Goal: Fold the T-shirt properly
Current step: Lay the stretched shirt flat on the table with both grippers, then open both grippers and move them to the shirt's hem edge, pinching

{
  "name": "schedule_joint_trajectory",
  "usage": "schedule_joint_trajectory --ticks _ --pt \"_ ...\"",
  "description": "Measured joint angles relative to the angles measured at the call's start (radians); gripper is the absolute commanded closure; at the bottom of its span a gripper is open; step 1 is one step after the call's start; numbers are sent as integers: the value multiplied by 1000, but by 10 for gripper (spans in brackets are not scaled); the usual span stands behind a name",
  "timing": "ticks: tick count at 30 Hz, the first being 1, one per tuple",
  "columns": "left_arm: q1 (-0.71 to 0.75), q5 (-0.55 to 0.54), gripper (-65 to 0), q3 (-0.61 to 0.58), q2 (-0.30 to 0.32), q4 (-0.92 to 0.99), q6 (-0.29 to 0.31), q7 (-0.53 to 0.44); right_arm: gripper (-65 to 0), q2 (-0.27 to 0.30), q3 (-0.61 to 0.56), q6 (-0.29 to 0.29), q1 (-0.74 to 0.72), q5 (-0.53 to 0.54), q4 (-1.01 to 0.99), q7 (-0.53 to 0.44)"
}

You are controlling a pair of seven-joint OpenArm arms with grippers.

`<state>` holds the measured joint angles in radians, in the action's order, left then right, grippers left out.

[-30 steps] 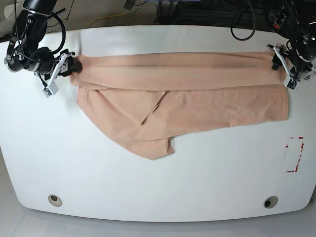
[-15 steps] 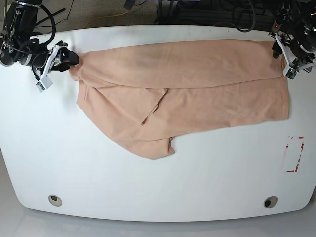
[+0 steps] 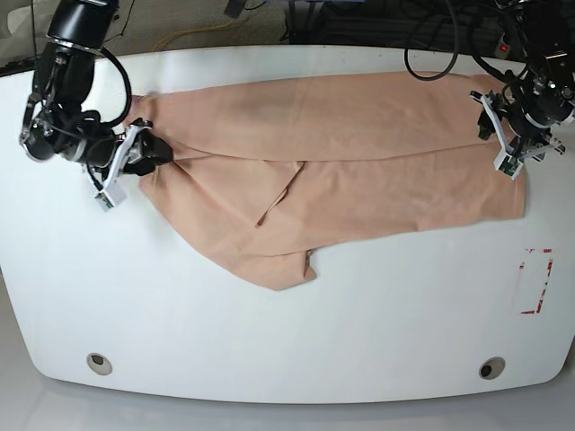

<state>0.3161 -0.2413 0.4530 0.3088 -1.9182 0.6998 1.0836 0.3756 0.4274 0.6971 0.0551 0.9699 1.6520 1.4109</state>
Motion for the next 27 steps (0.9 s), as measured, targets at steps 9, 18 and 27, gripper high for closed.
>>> schedule_joint_trajectory --ticks 9,18,27 --pt "109 82 -300 -4 3 7 0 -4 -285 -51 -2 -1 77 -103 -4 -6" --pt "134 83 -300 -4 32 137 1 -30 -285 19 0 0 208 -101 -4 -3" --pt "137 95 -300 -2 45 154 0 -106 -285 95 -1 -1 243 -98 -1 -19"
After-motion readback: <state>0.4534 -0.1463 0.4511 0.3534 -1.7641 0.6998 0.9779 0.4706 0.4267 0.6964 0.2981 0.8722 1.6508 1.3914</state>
